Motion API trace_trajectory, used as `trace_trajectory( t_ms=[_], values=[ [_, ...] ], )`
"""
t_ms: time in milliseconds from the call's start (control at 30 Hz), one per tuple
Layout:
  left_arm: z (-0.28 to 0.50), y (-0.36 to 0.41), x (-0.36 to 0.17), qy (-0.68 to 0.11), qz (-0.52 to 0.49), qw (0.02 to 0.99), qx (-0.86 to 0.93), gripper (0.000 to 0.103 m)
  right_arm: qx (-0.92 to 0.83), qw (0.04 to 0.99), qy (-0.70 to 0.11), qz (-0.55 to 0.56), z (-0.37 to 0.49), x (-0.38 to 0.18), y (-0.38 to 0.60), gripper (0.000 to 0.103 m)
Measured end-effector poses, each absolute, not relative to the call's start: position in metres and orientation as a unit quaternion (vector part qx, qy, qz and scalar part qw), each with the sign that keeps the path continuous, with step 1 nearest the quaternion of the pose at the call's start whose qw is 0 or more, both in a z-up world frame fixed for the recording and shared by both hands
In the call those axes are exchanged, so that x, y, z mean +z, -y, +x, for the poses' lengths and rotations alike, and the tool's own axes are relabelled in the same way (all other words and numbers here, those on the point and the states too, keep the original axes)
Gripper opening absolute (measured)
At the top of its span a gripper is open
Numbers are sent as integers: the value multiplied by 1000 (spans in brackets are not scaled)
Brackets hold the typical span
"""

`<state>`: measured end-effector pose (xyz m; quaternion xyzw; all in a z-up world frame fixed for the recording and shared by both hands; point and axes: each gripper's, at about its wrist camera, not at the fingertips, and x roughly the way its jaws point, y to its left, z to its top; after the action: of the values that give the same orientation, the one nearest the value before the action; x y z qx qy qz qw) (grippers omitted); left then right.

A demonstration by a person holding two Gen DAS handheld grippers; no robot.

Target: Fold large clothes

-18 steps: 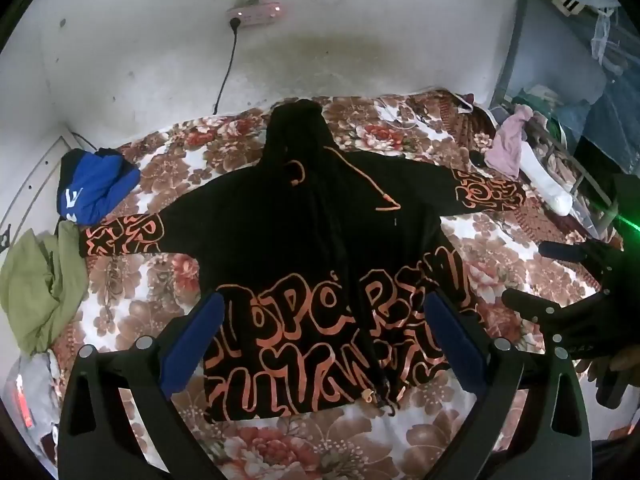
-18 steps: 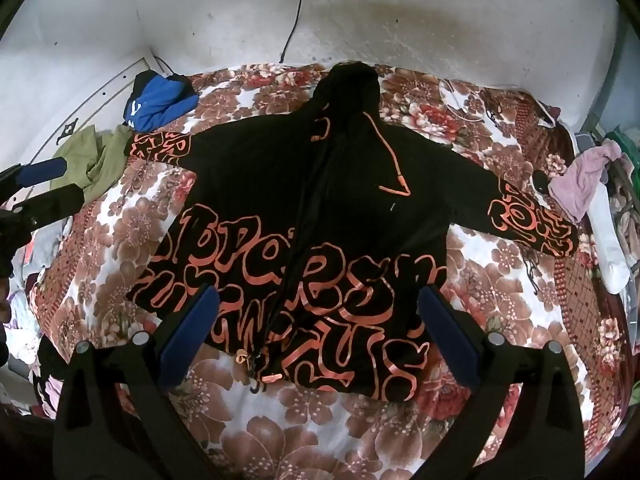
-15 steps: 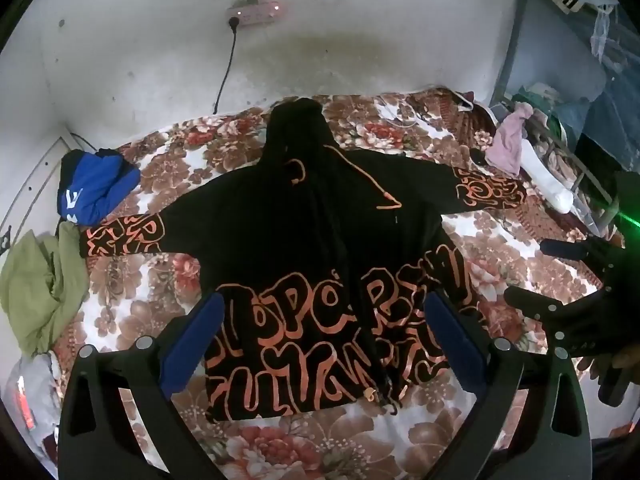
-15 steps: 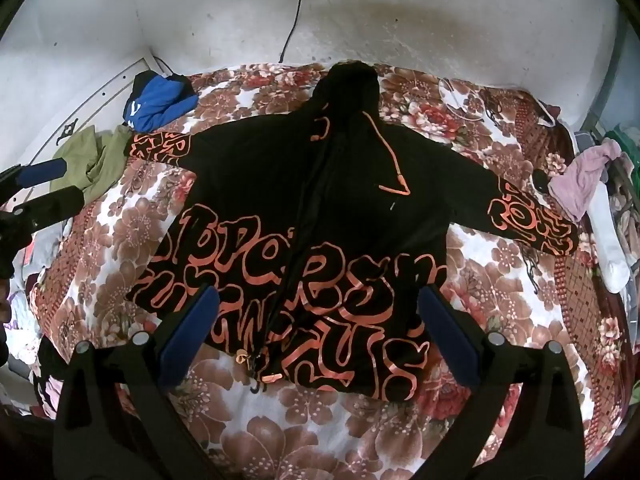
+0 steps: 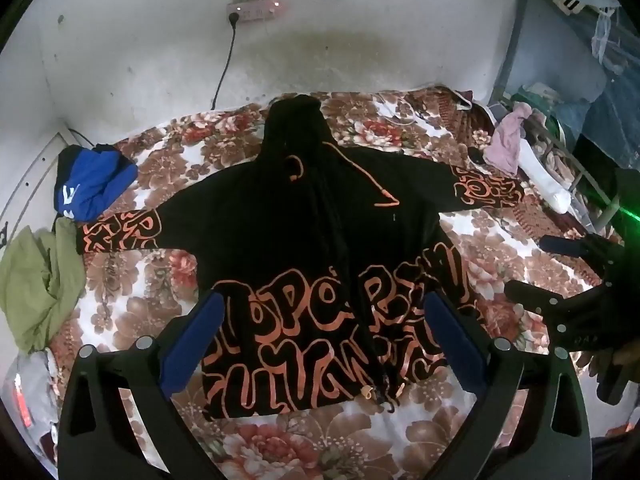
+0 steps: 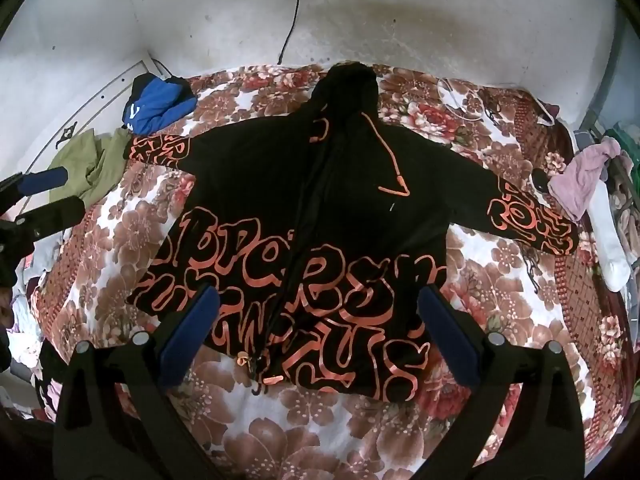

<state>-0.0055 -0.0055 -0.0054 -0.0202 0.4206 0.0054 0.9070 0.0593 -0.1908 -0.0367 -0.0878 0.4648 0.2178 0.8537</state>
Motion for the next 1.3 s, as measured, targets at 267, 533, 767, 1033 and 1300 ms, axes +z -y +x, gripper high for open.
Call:
trace_trajectory(
  t_ms=[267, 533, 767, 1033, 1300],
  values=[
    [-6, 4, -9, -423, -20, 906, 6, 98, 223, 855, -462, -81, 60, -27, 189, 99],
    [-4, -1, -8, -423, -27, 906, 0, 98, 237, 853, -456, -86, 64, -23, 184, 99],
    [0, -4, -5, -427, -14, 904, -4, 98, 235, 852, -462, -76, 65, -25, 185, 99],
    [1, -4, -5, -424, -10, 906, -5, 98, 236, 852, -462, -71, 67, -23, 185, 99],
    [3, -4, -4, -425, -7, 905, -4, 98, 236, 852, -462, -70, 69, -23, 185, 99]
  ],
)
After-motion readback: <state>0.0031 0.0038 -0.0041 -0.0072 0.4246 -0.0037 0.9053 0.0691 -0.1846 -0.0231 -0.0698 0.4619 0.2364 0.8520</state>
